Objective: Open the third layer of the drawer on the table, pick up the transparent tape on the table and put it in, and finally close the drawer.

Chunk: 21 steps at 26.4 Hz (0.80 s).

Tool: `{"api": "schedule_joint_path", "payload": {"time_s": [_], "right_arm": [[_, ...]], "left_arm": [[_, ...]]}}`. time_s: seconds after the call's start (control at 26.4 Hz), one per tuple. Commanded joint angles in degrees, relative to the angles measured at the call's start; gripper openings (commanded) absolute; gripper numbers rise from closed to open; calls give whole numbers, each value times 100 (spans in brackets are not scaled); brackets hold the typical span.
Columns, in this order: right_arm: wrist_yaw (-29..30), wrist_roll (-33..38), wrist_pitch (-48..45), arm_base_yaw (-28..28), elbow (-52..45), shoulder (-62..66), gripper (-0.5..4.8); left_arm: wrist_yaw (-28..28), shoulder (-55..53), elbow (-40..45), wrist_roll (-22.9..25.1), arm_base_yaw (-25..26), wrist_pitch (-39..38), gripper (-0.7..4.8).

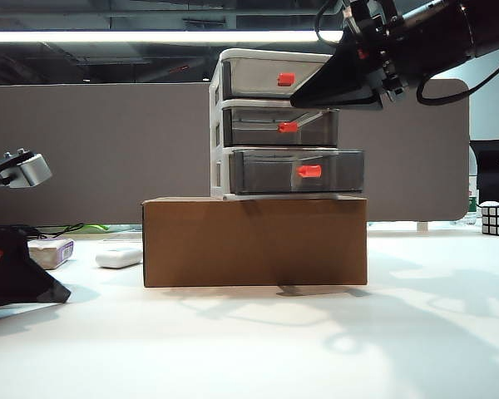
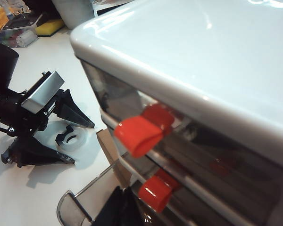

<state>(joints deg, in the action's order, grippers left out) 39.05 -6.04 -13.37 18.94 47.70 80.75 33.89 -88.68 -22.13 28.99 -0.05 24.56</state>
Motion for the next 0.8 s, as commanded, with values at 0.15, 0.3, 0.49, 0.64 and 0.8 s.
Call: {"api": "schedule_joint_path", "payload": {"time_s": [0.15, 0.3, 0.49, 0.64, 0.8], "right_arm": [[11, -24, -35, -4, 26, -26, -5], [15, -22, -35, -4, 26, -28, -5], [9, -22, -7, -4, 26, -107, -5], [9, -22, -13, -4, 28, -256, -5], [11, -17, -17, 0, 33, -365, -5]], "left_arm": [[-125, -74, 76, 17, 20, -986, 133], [258, 125, -22, -208, 2, -822, 96], [234, 1567, -105, -457, -286, -874, 88], [205, 3032, -264, -459, -1130, -916, 88], [-584, 2970, -1043, -459, -2426, -1036, 88]]}}
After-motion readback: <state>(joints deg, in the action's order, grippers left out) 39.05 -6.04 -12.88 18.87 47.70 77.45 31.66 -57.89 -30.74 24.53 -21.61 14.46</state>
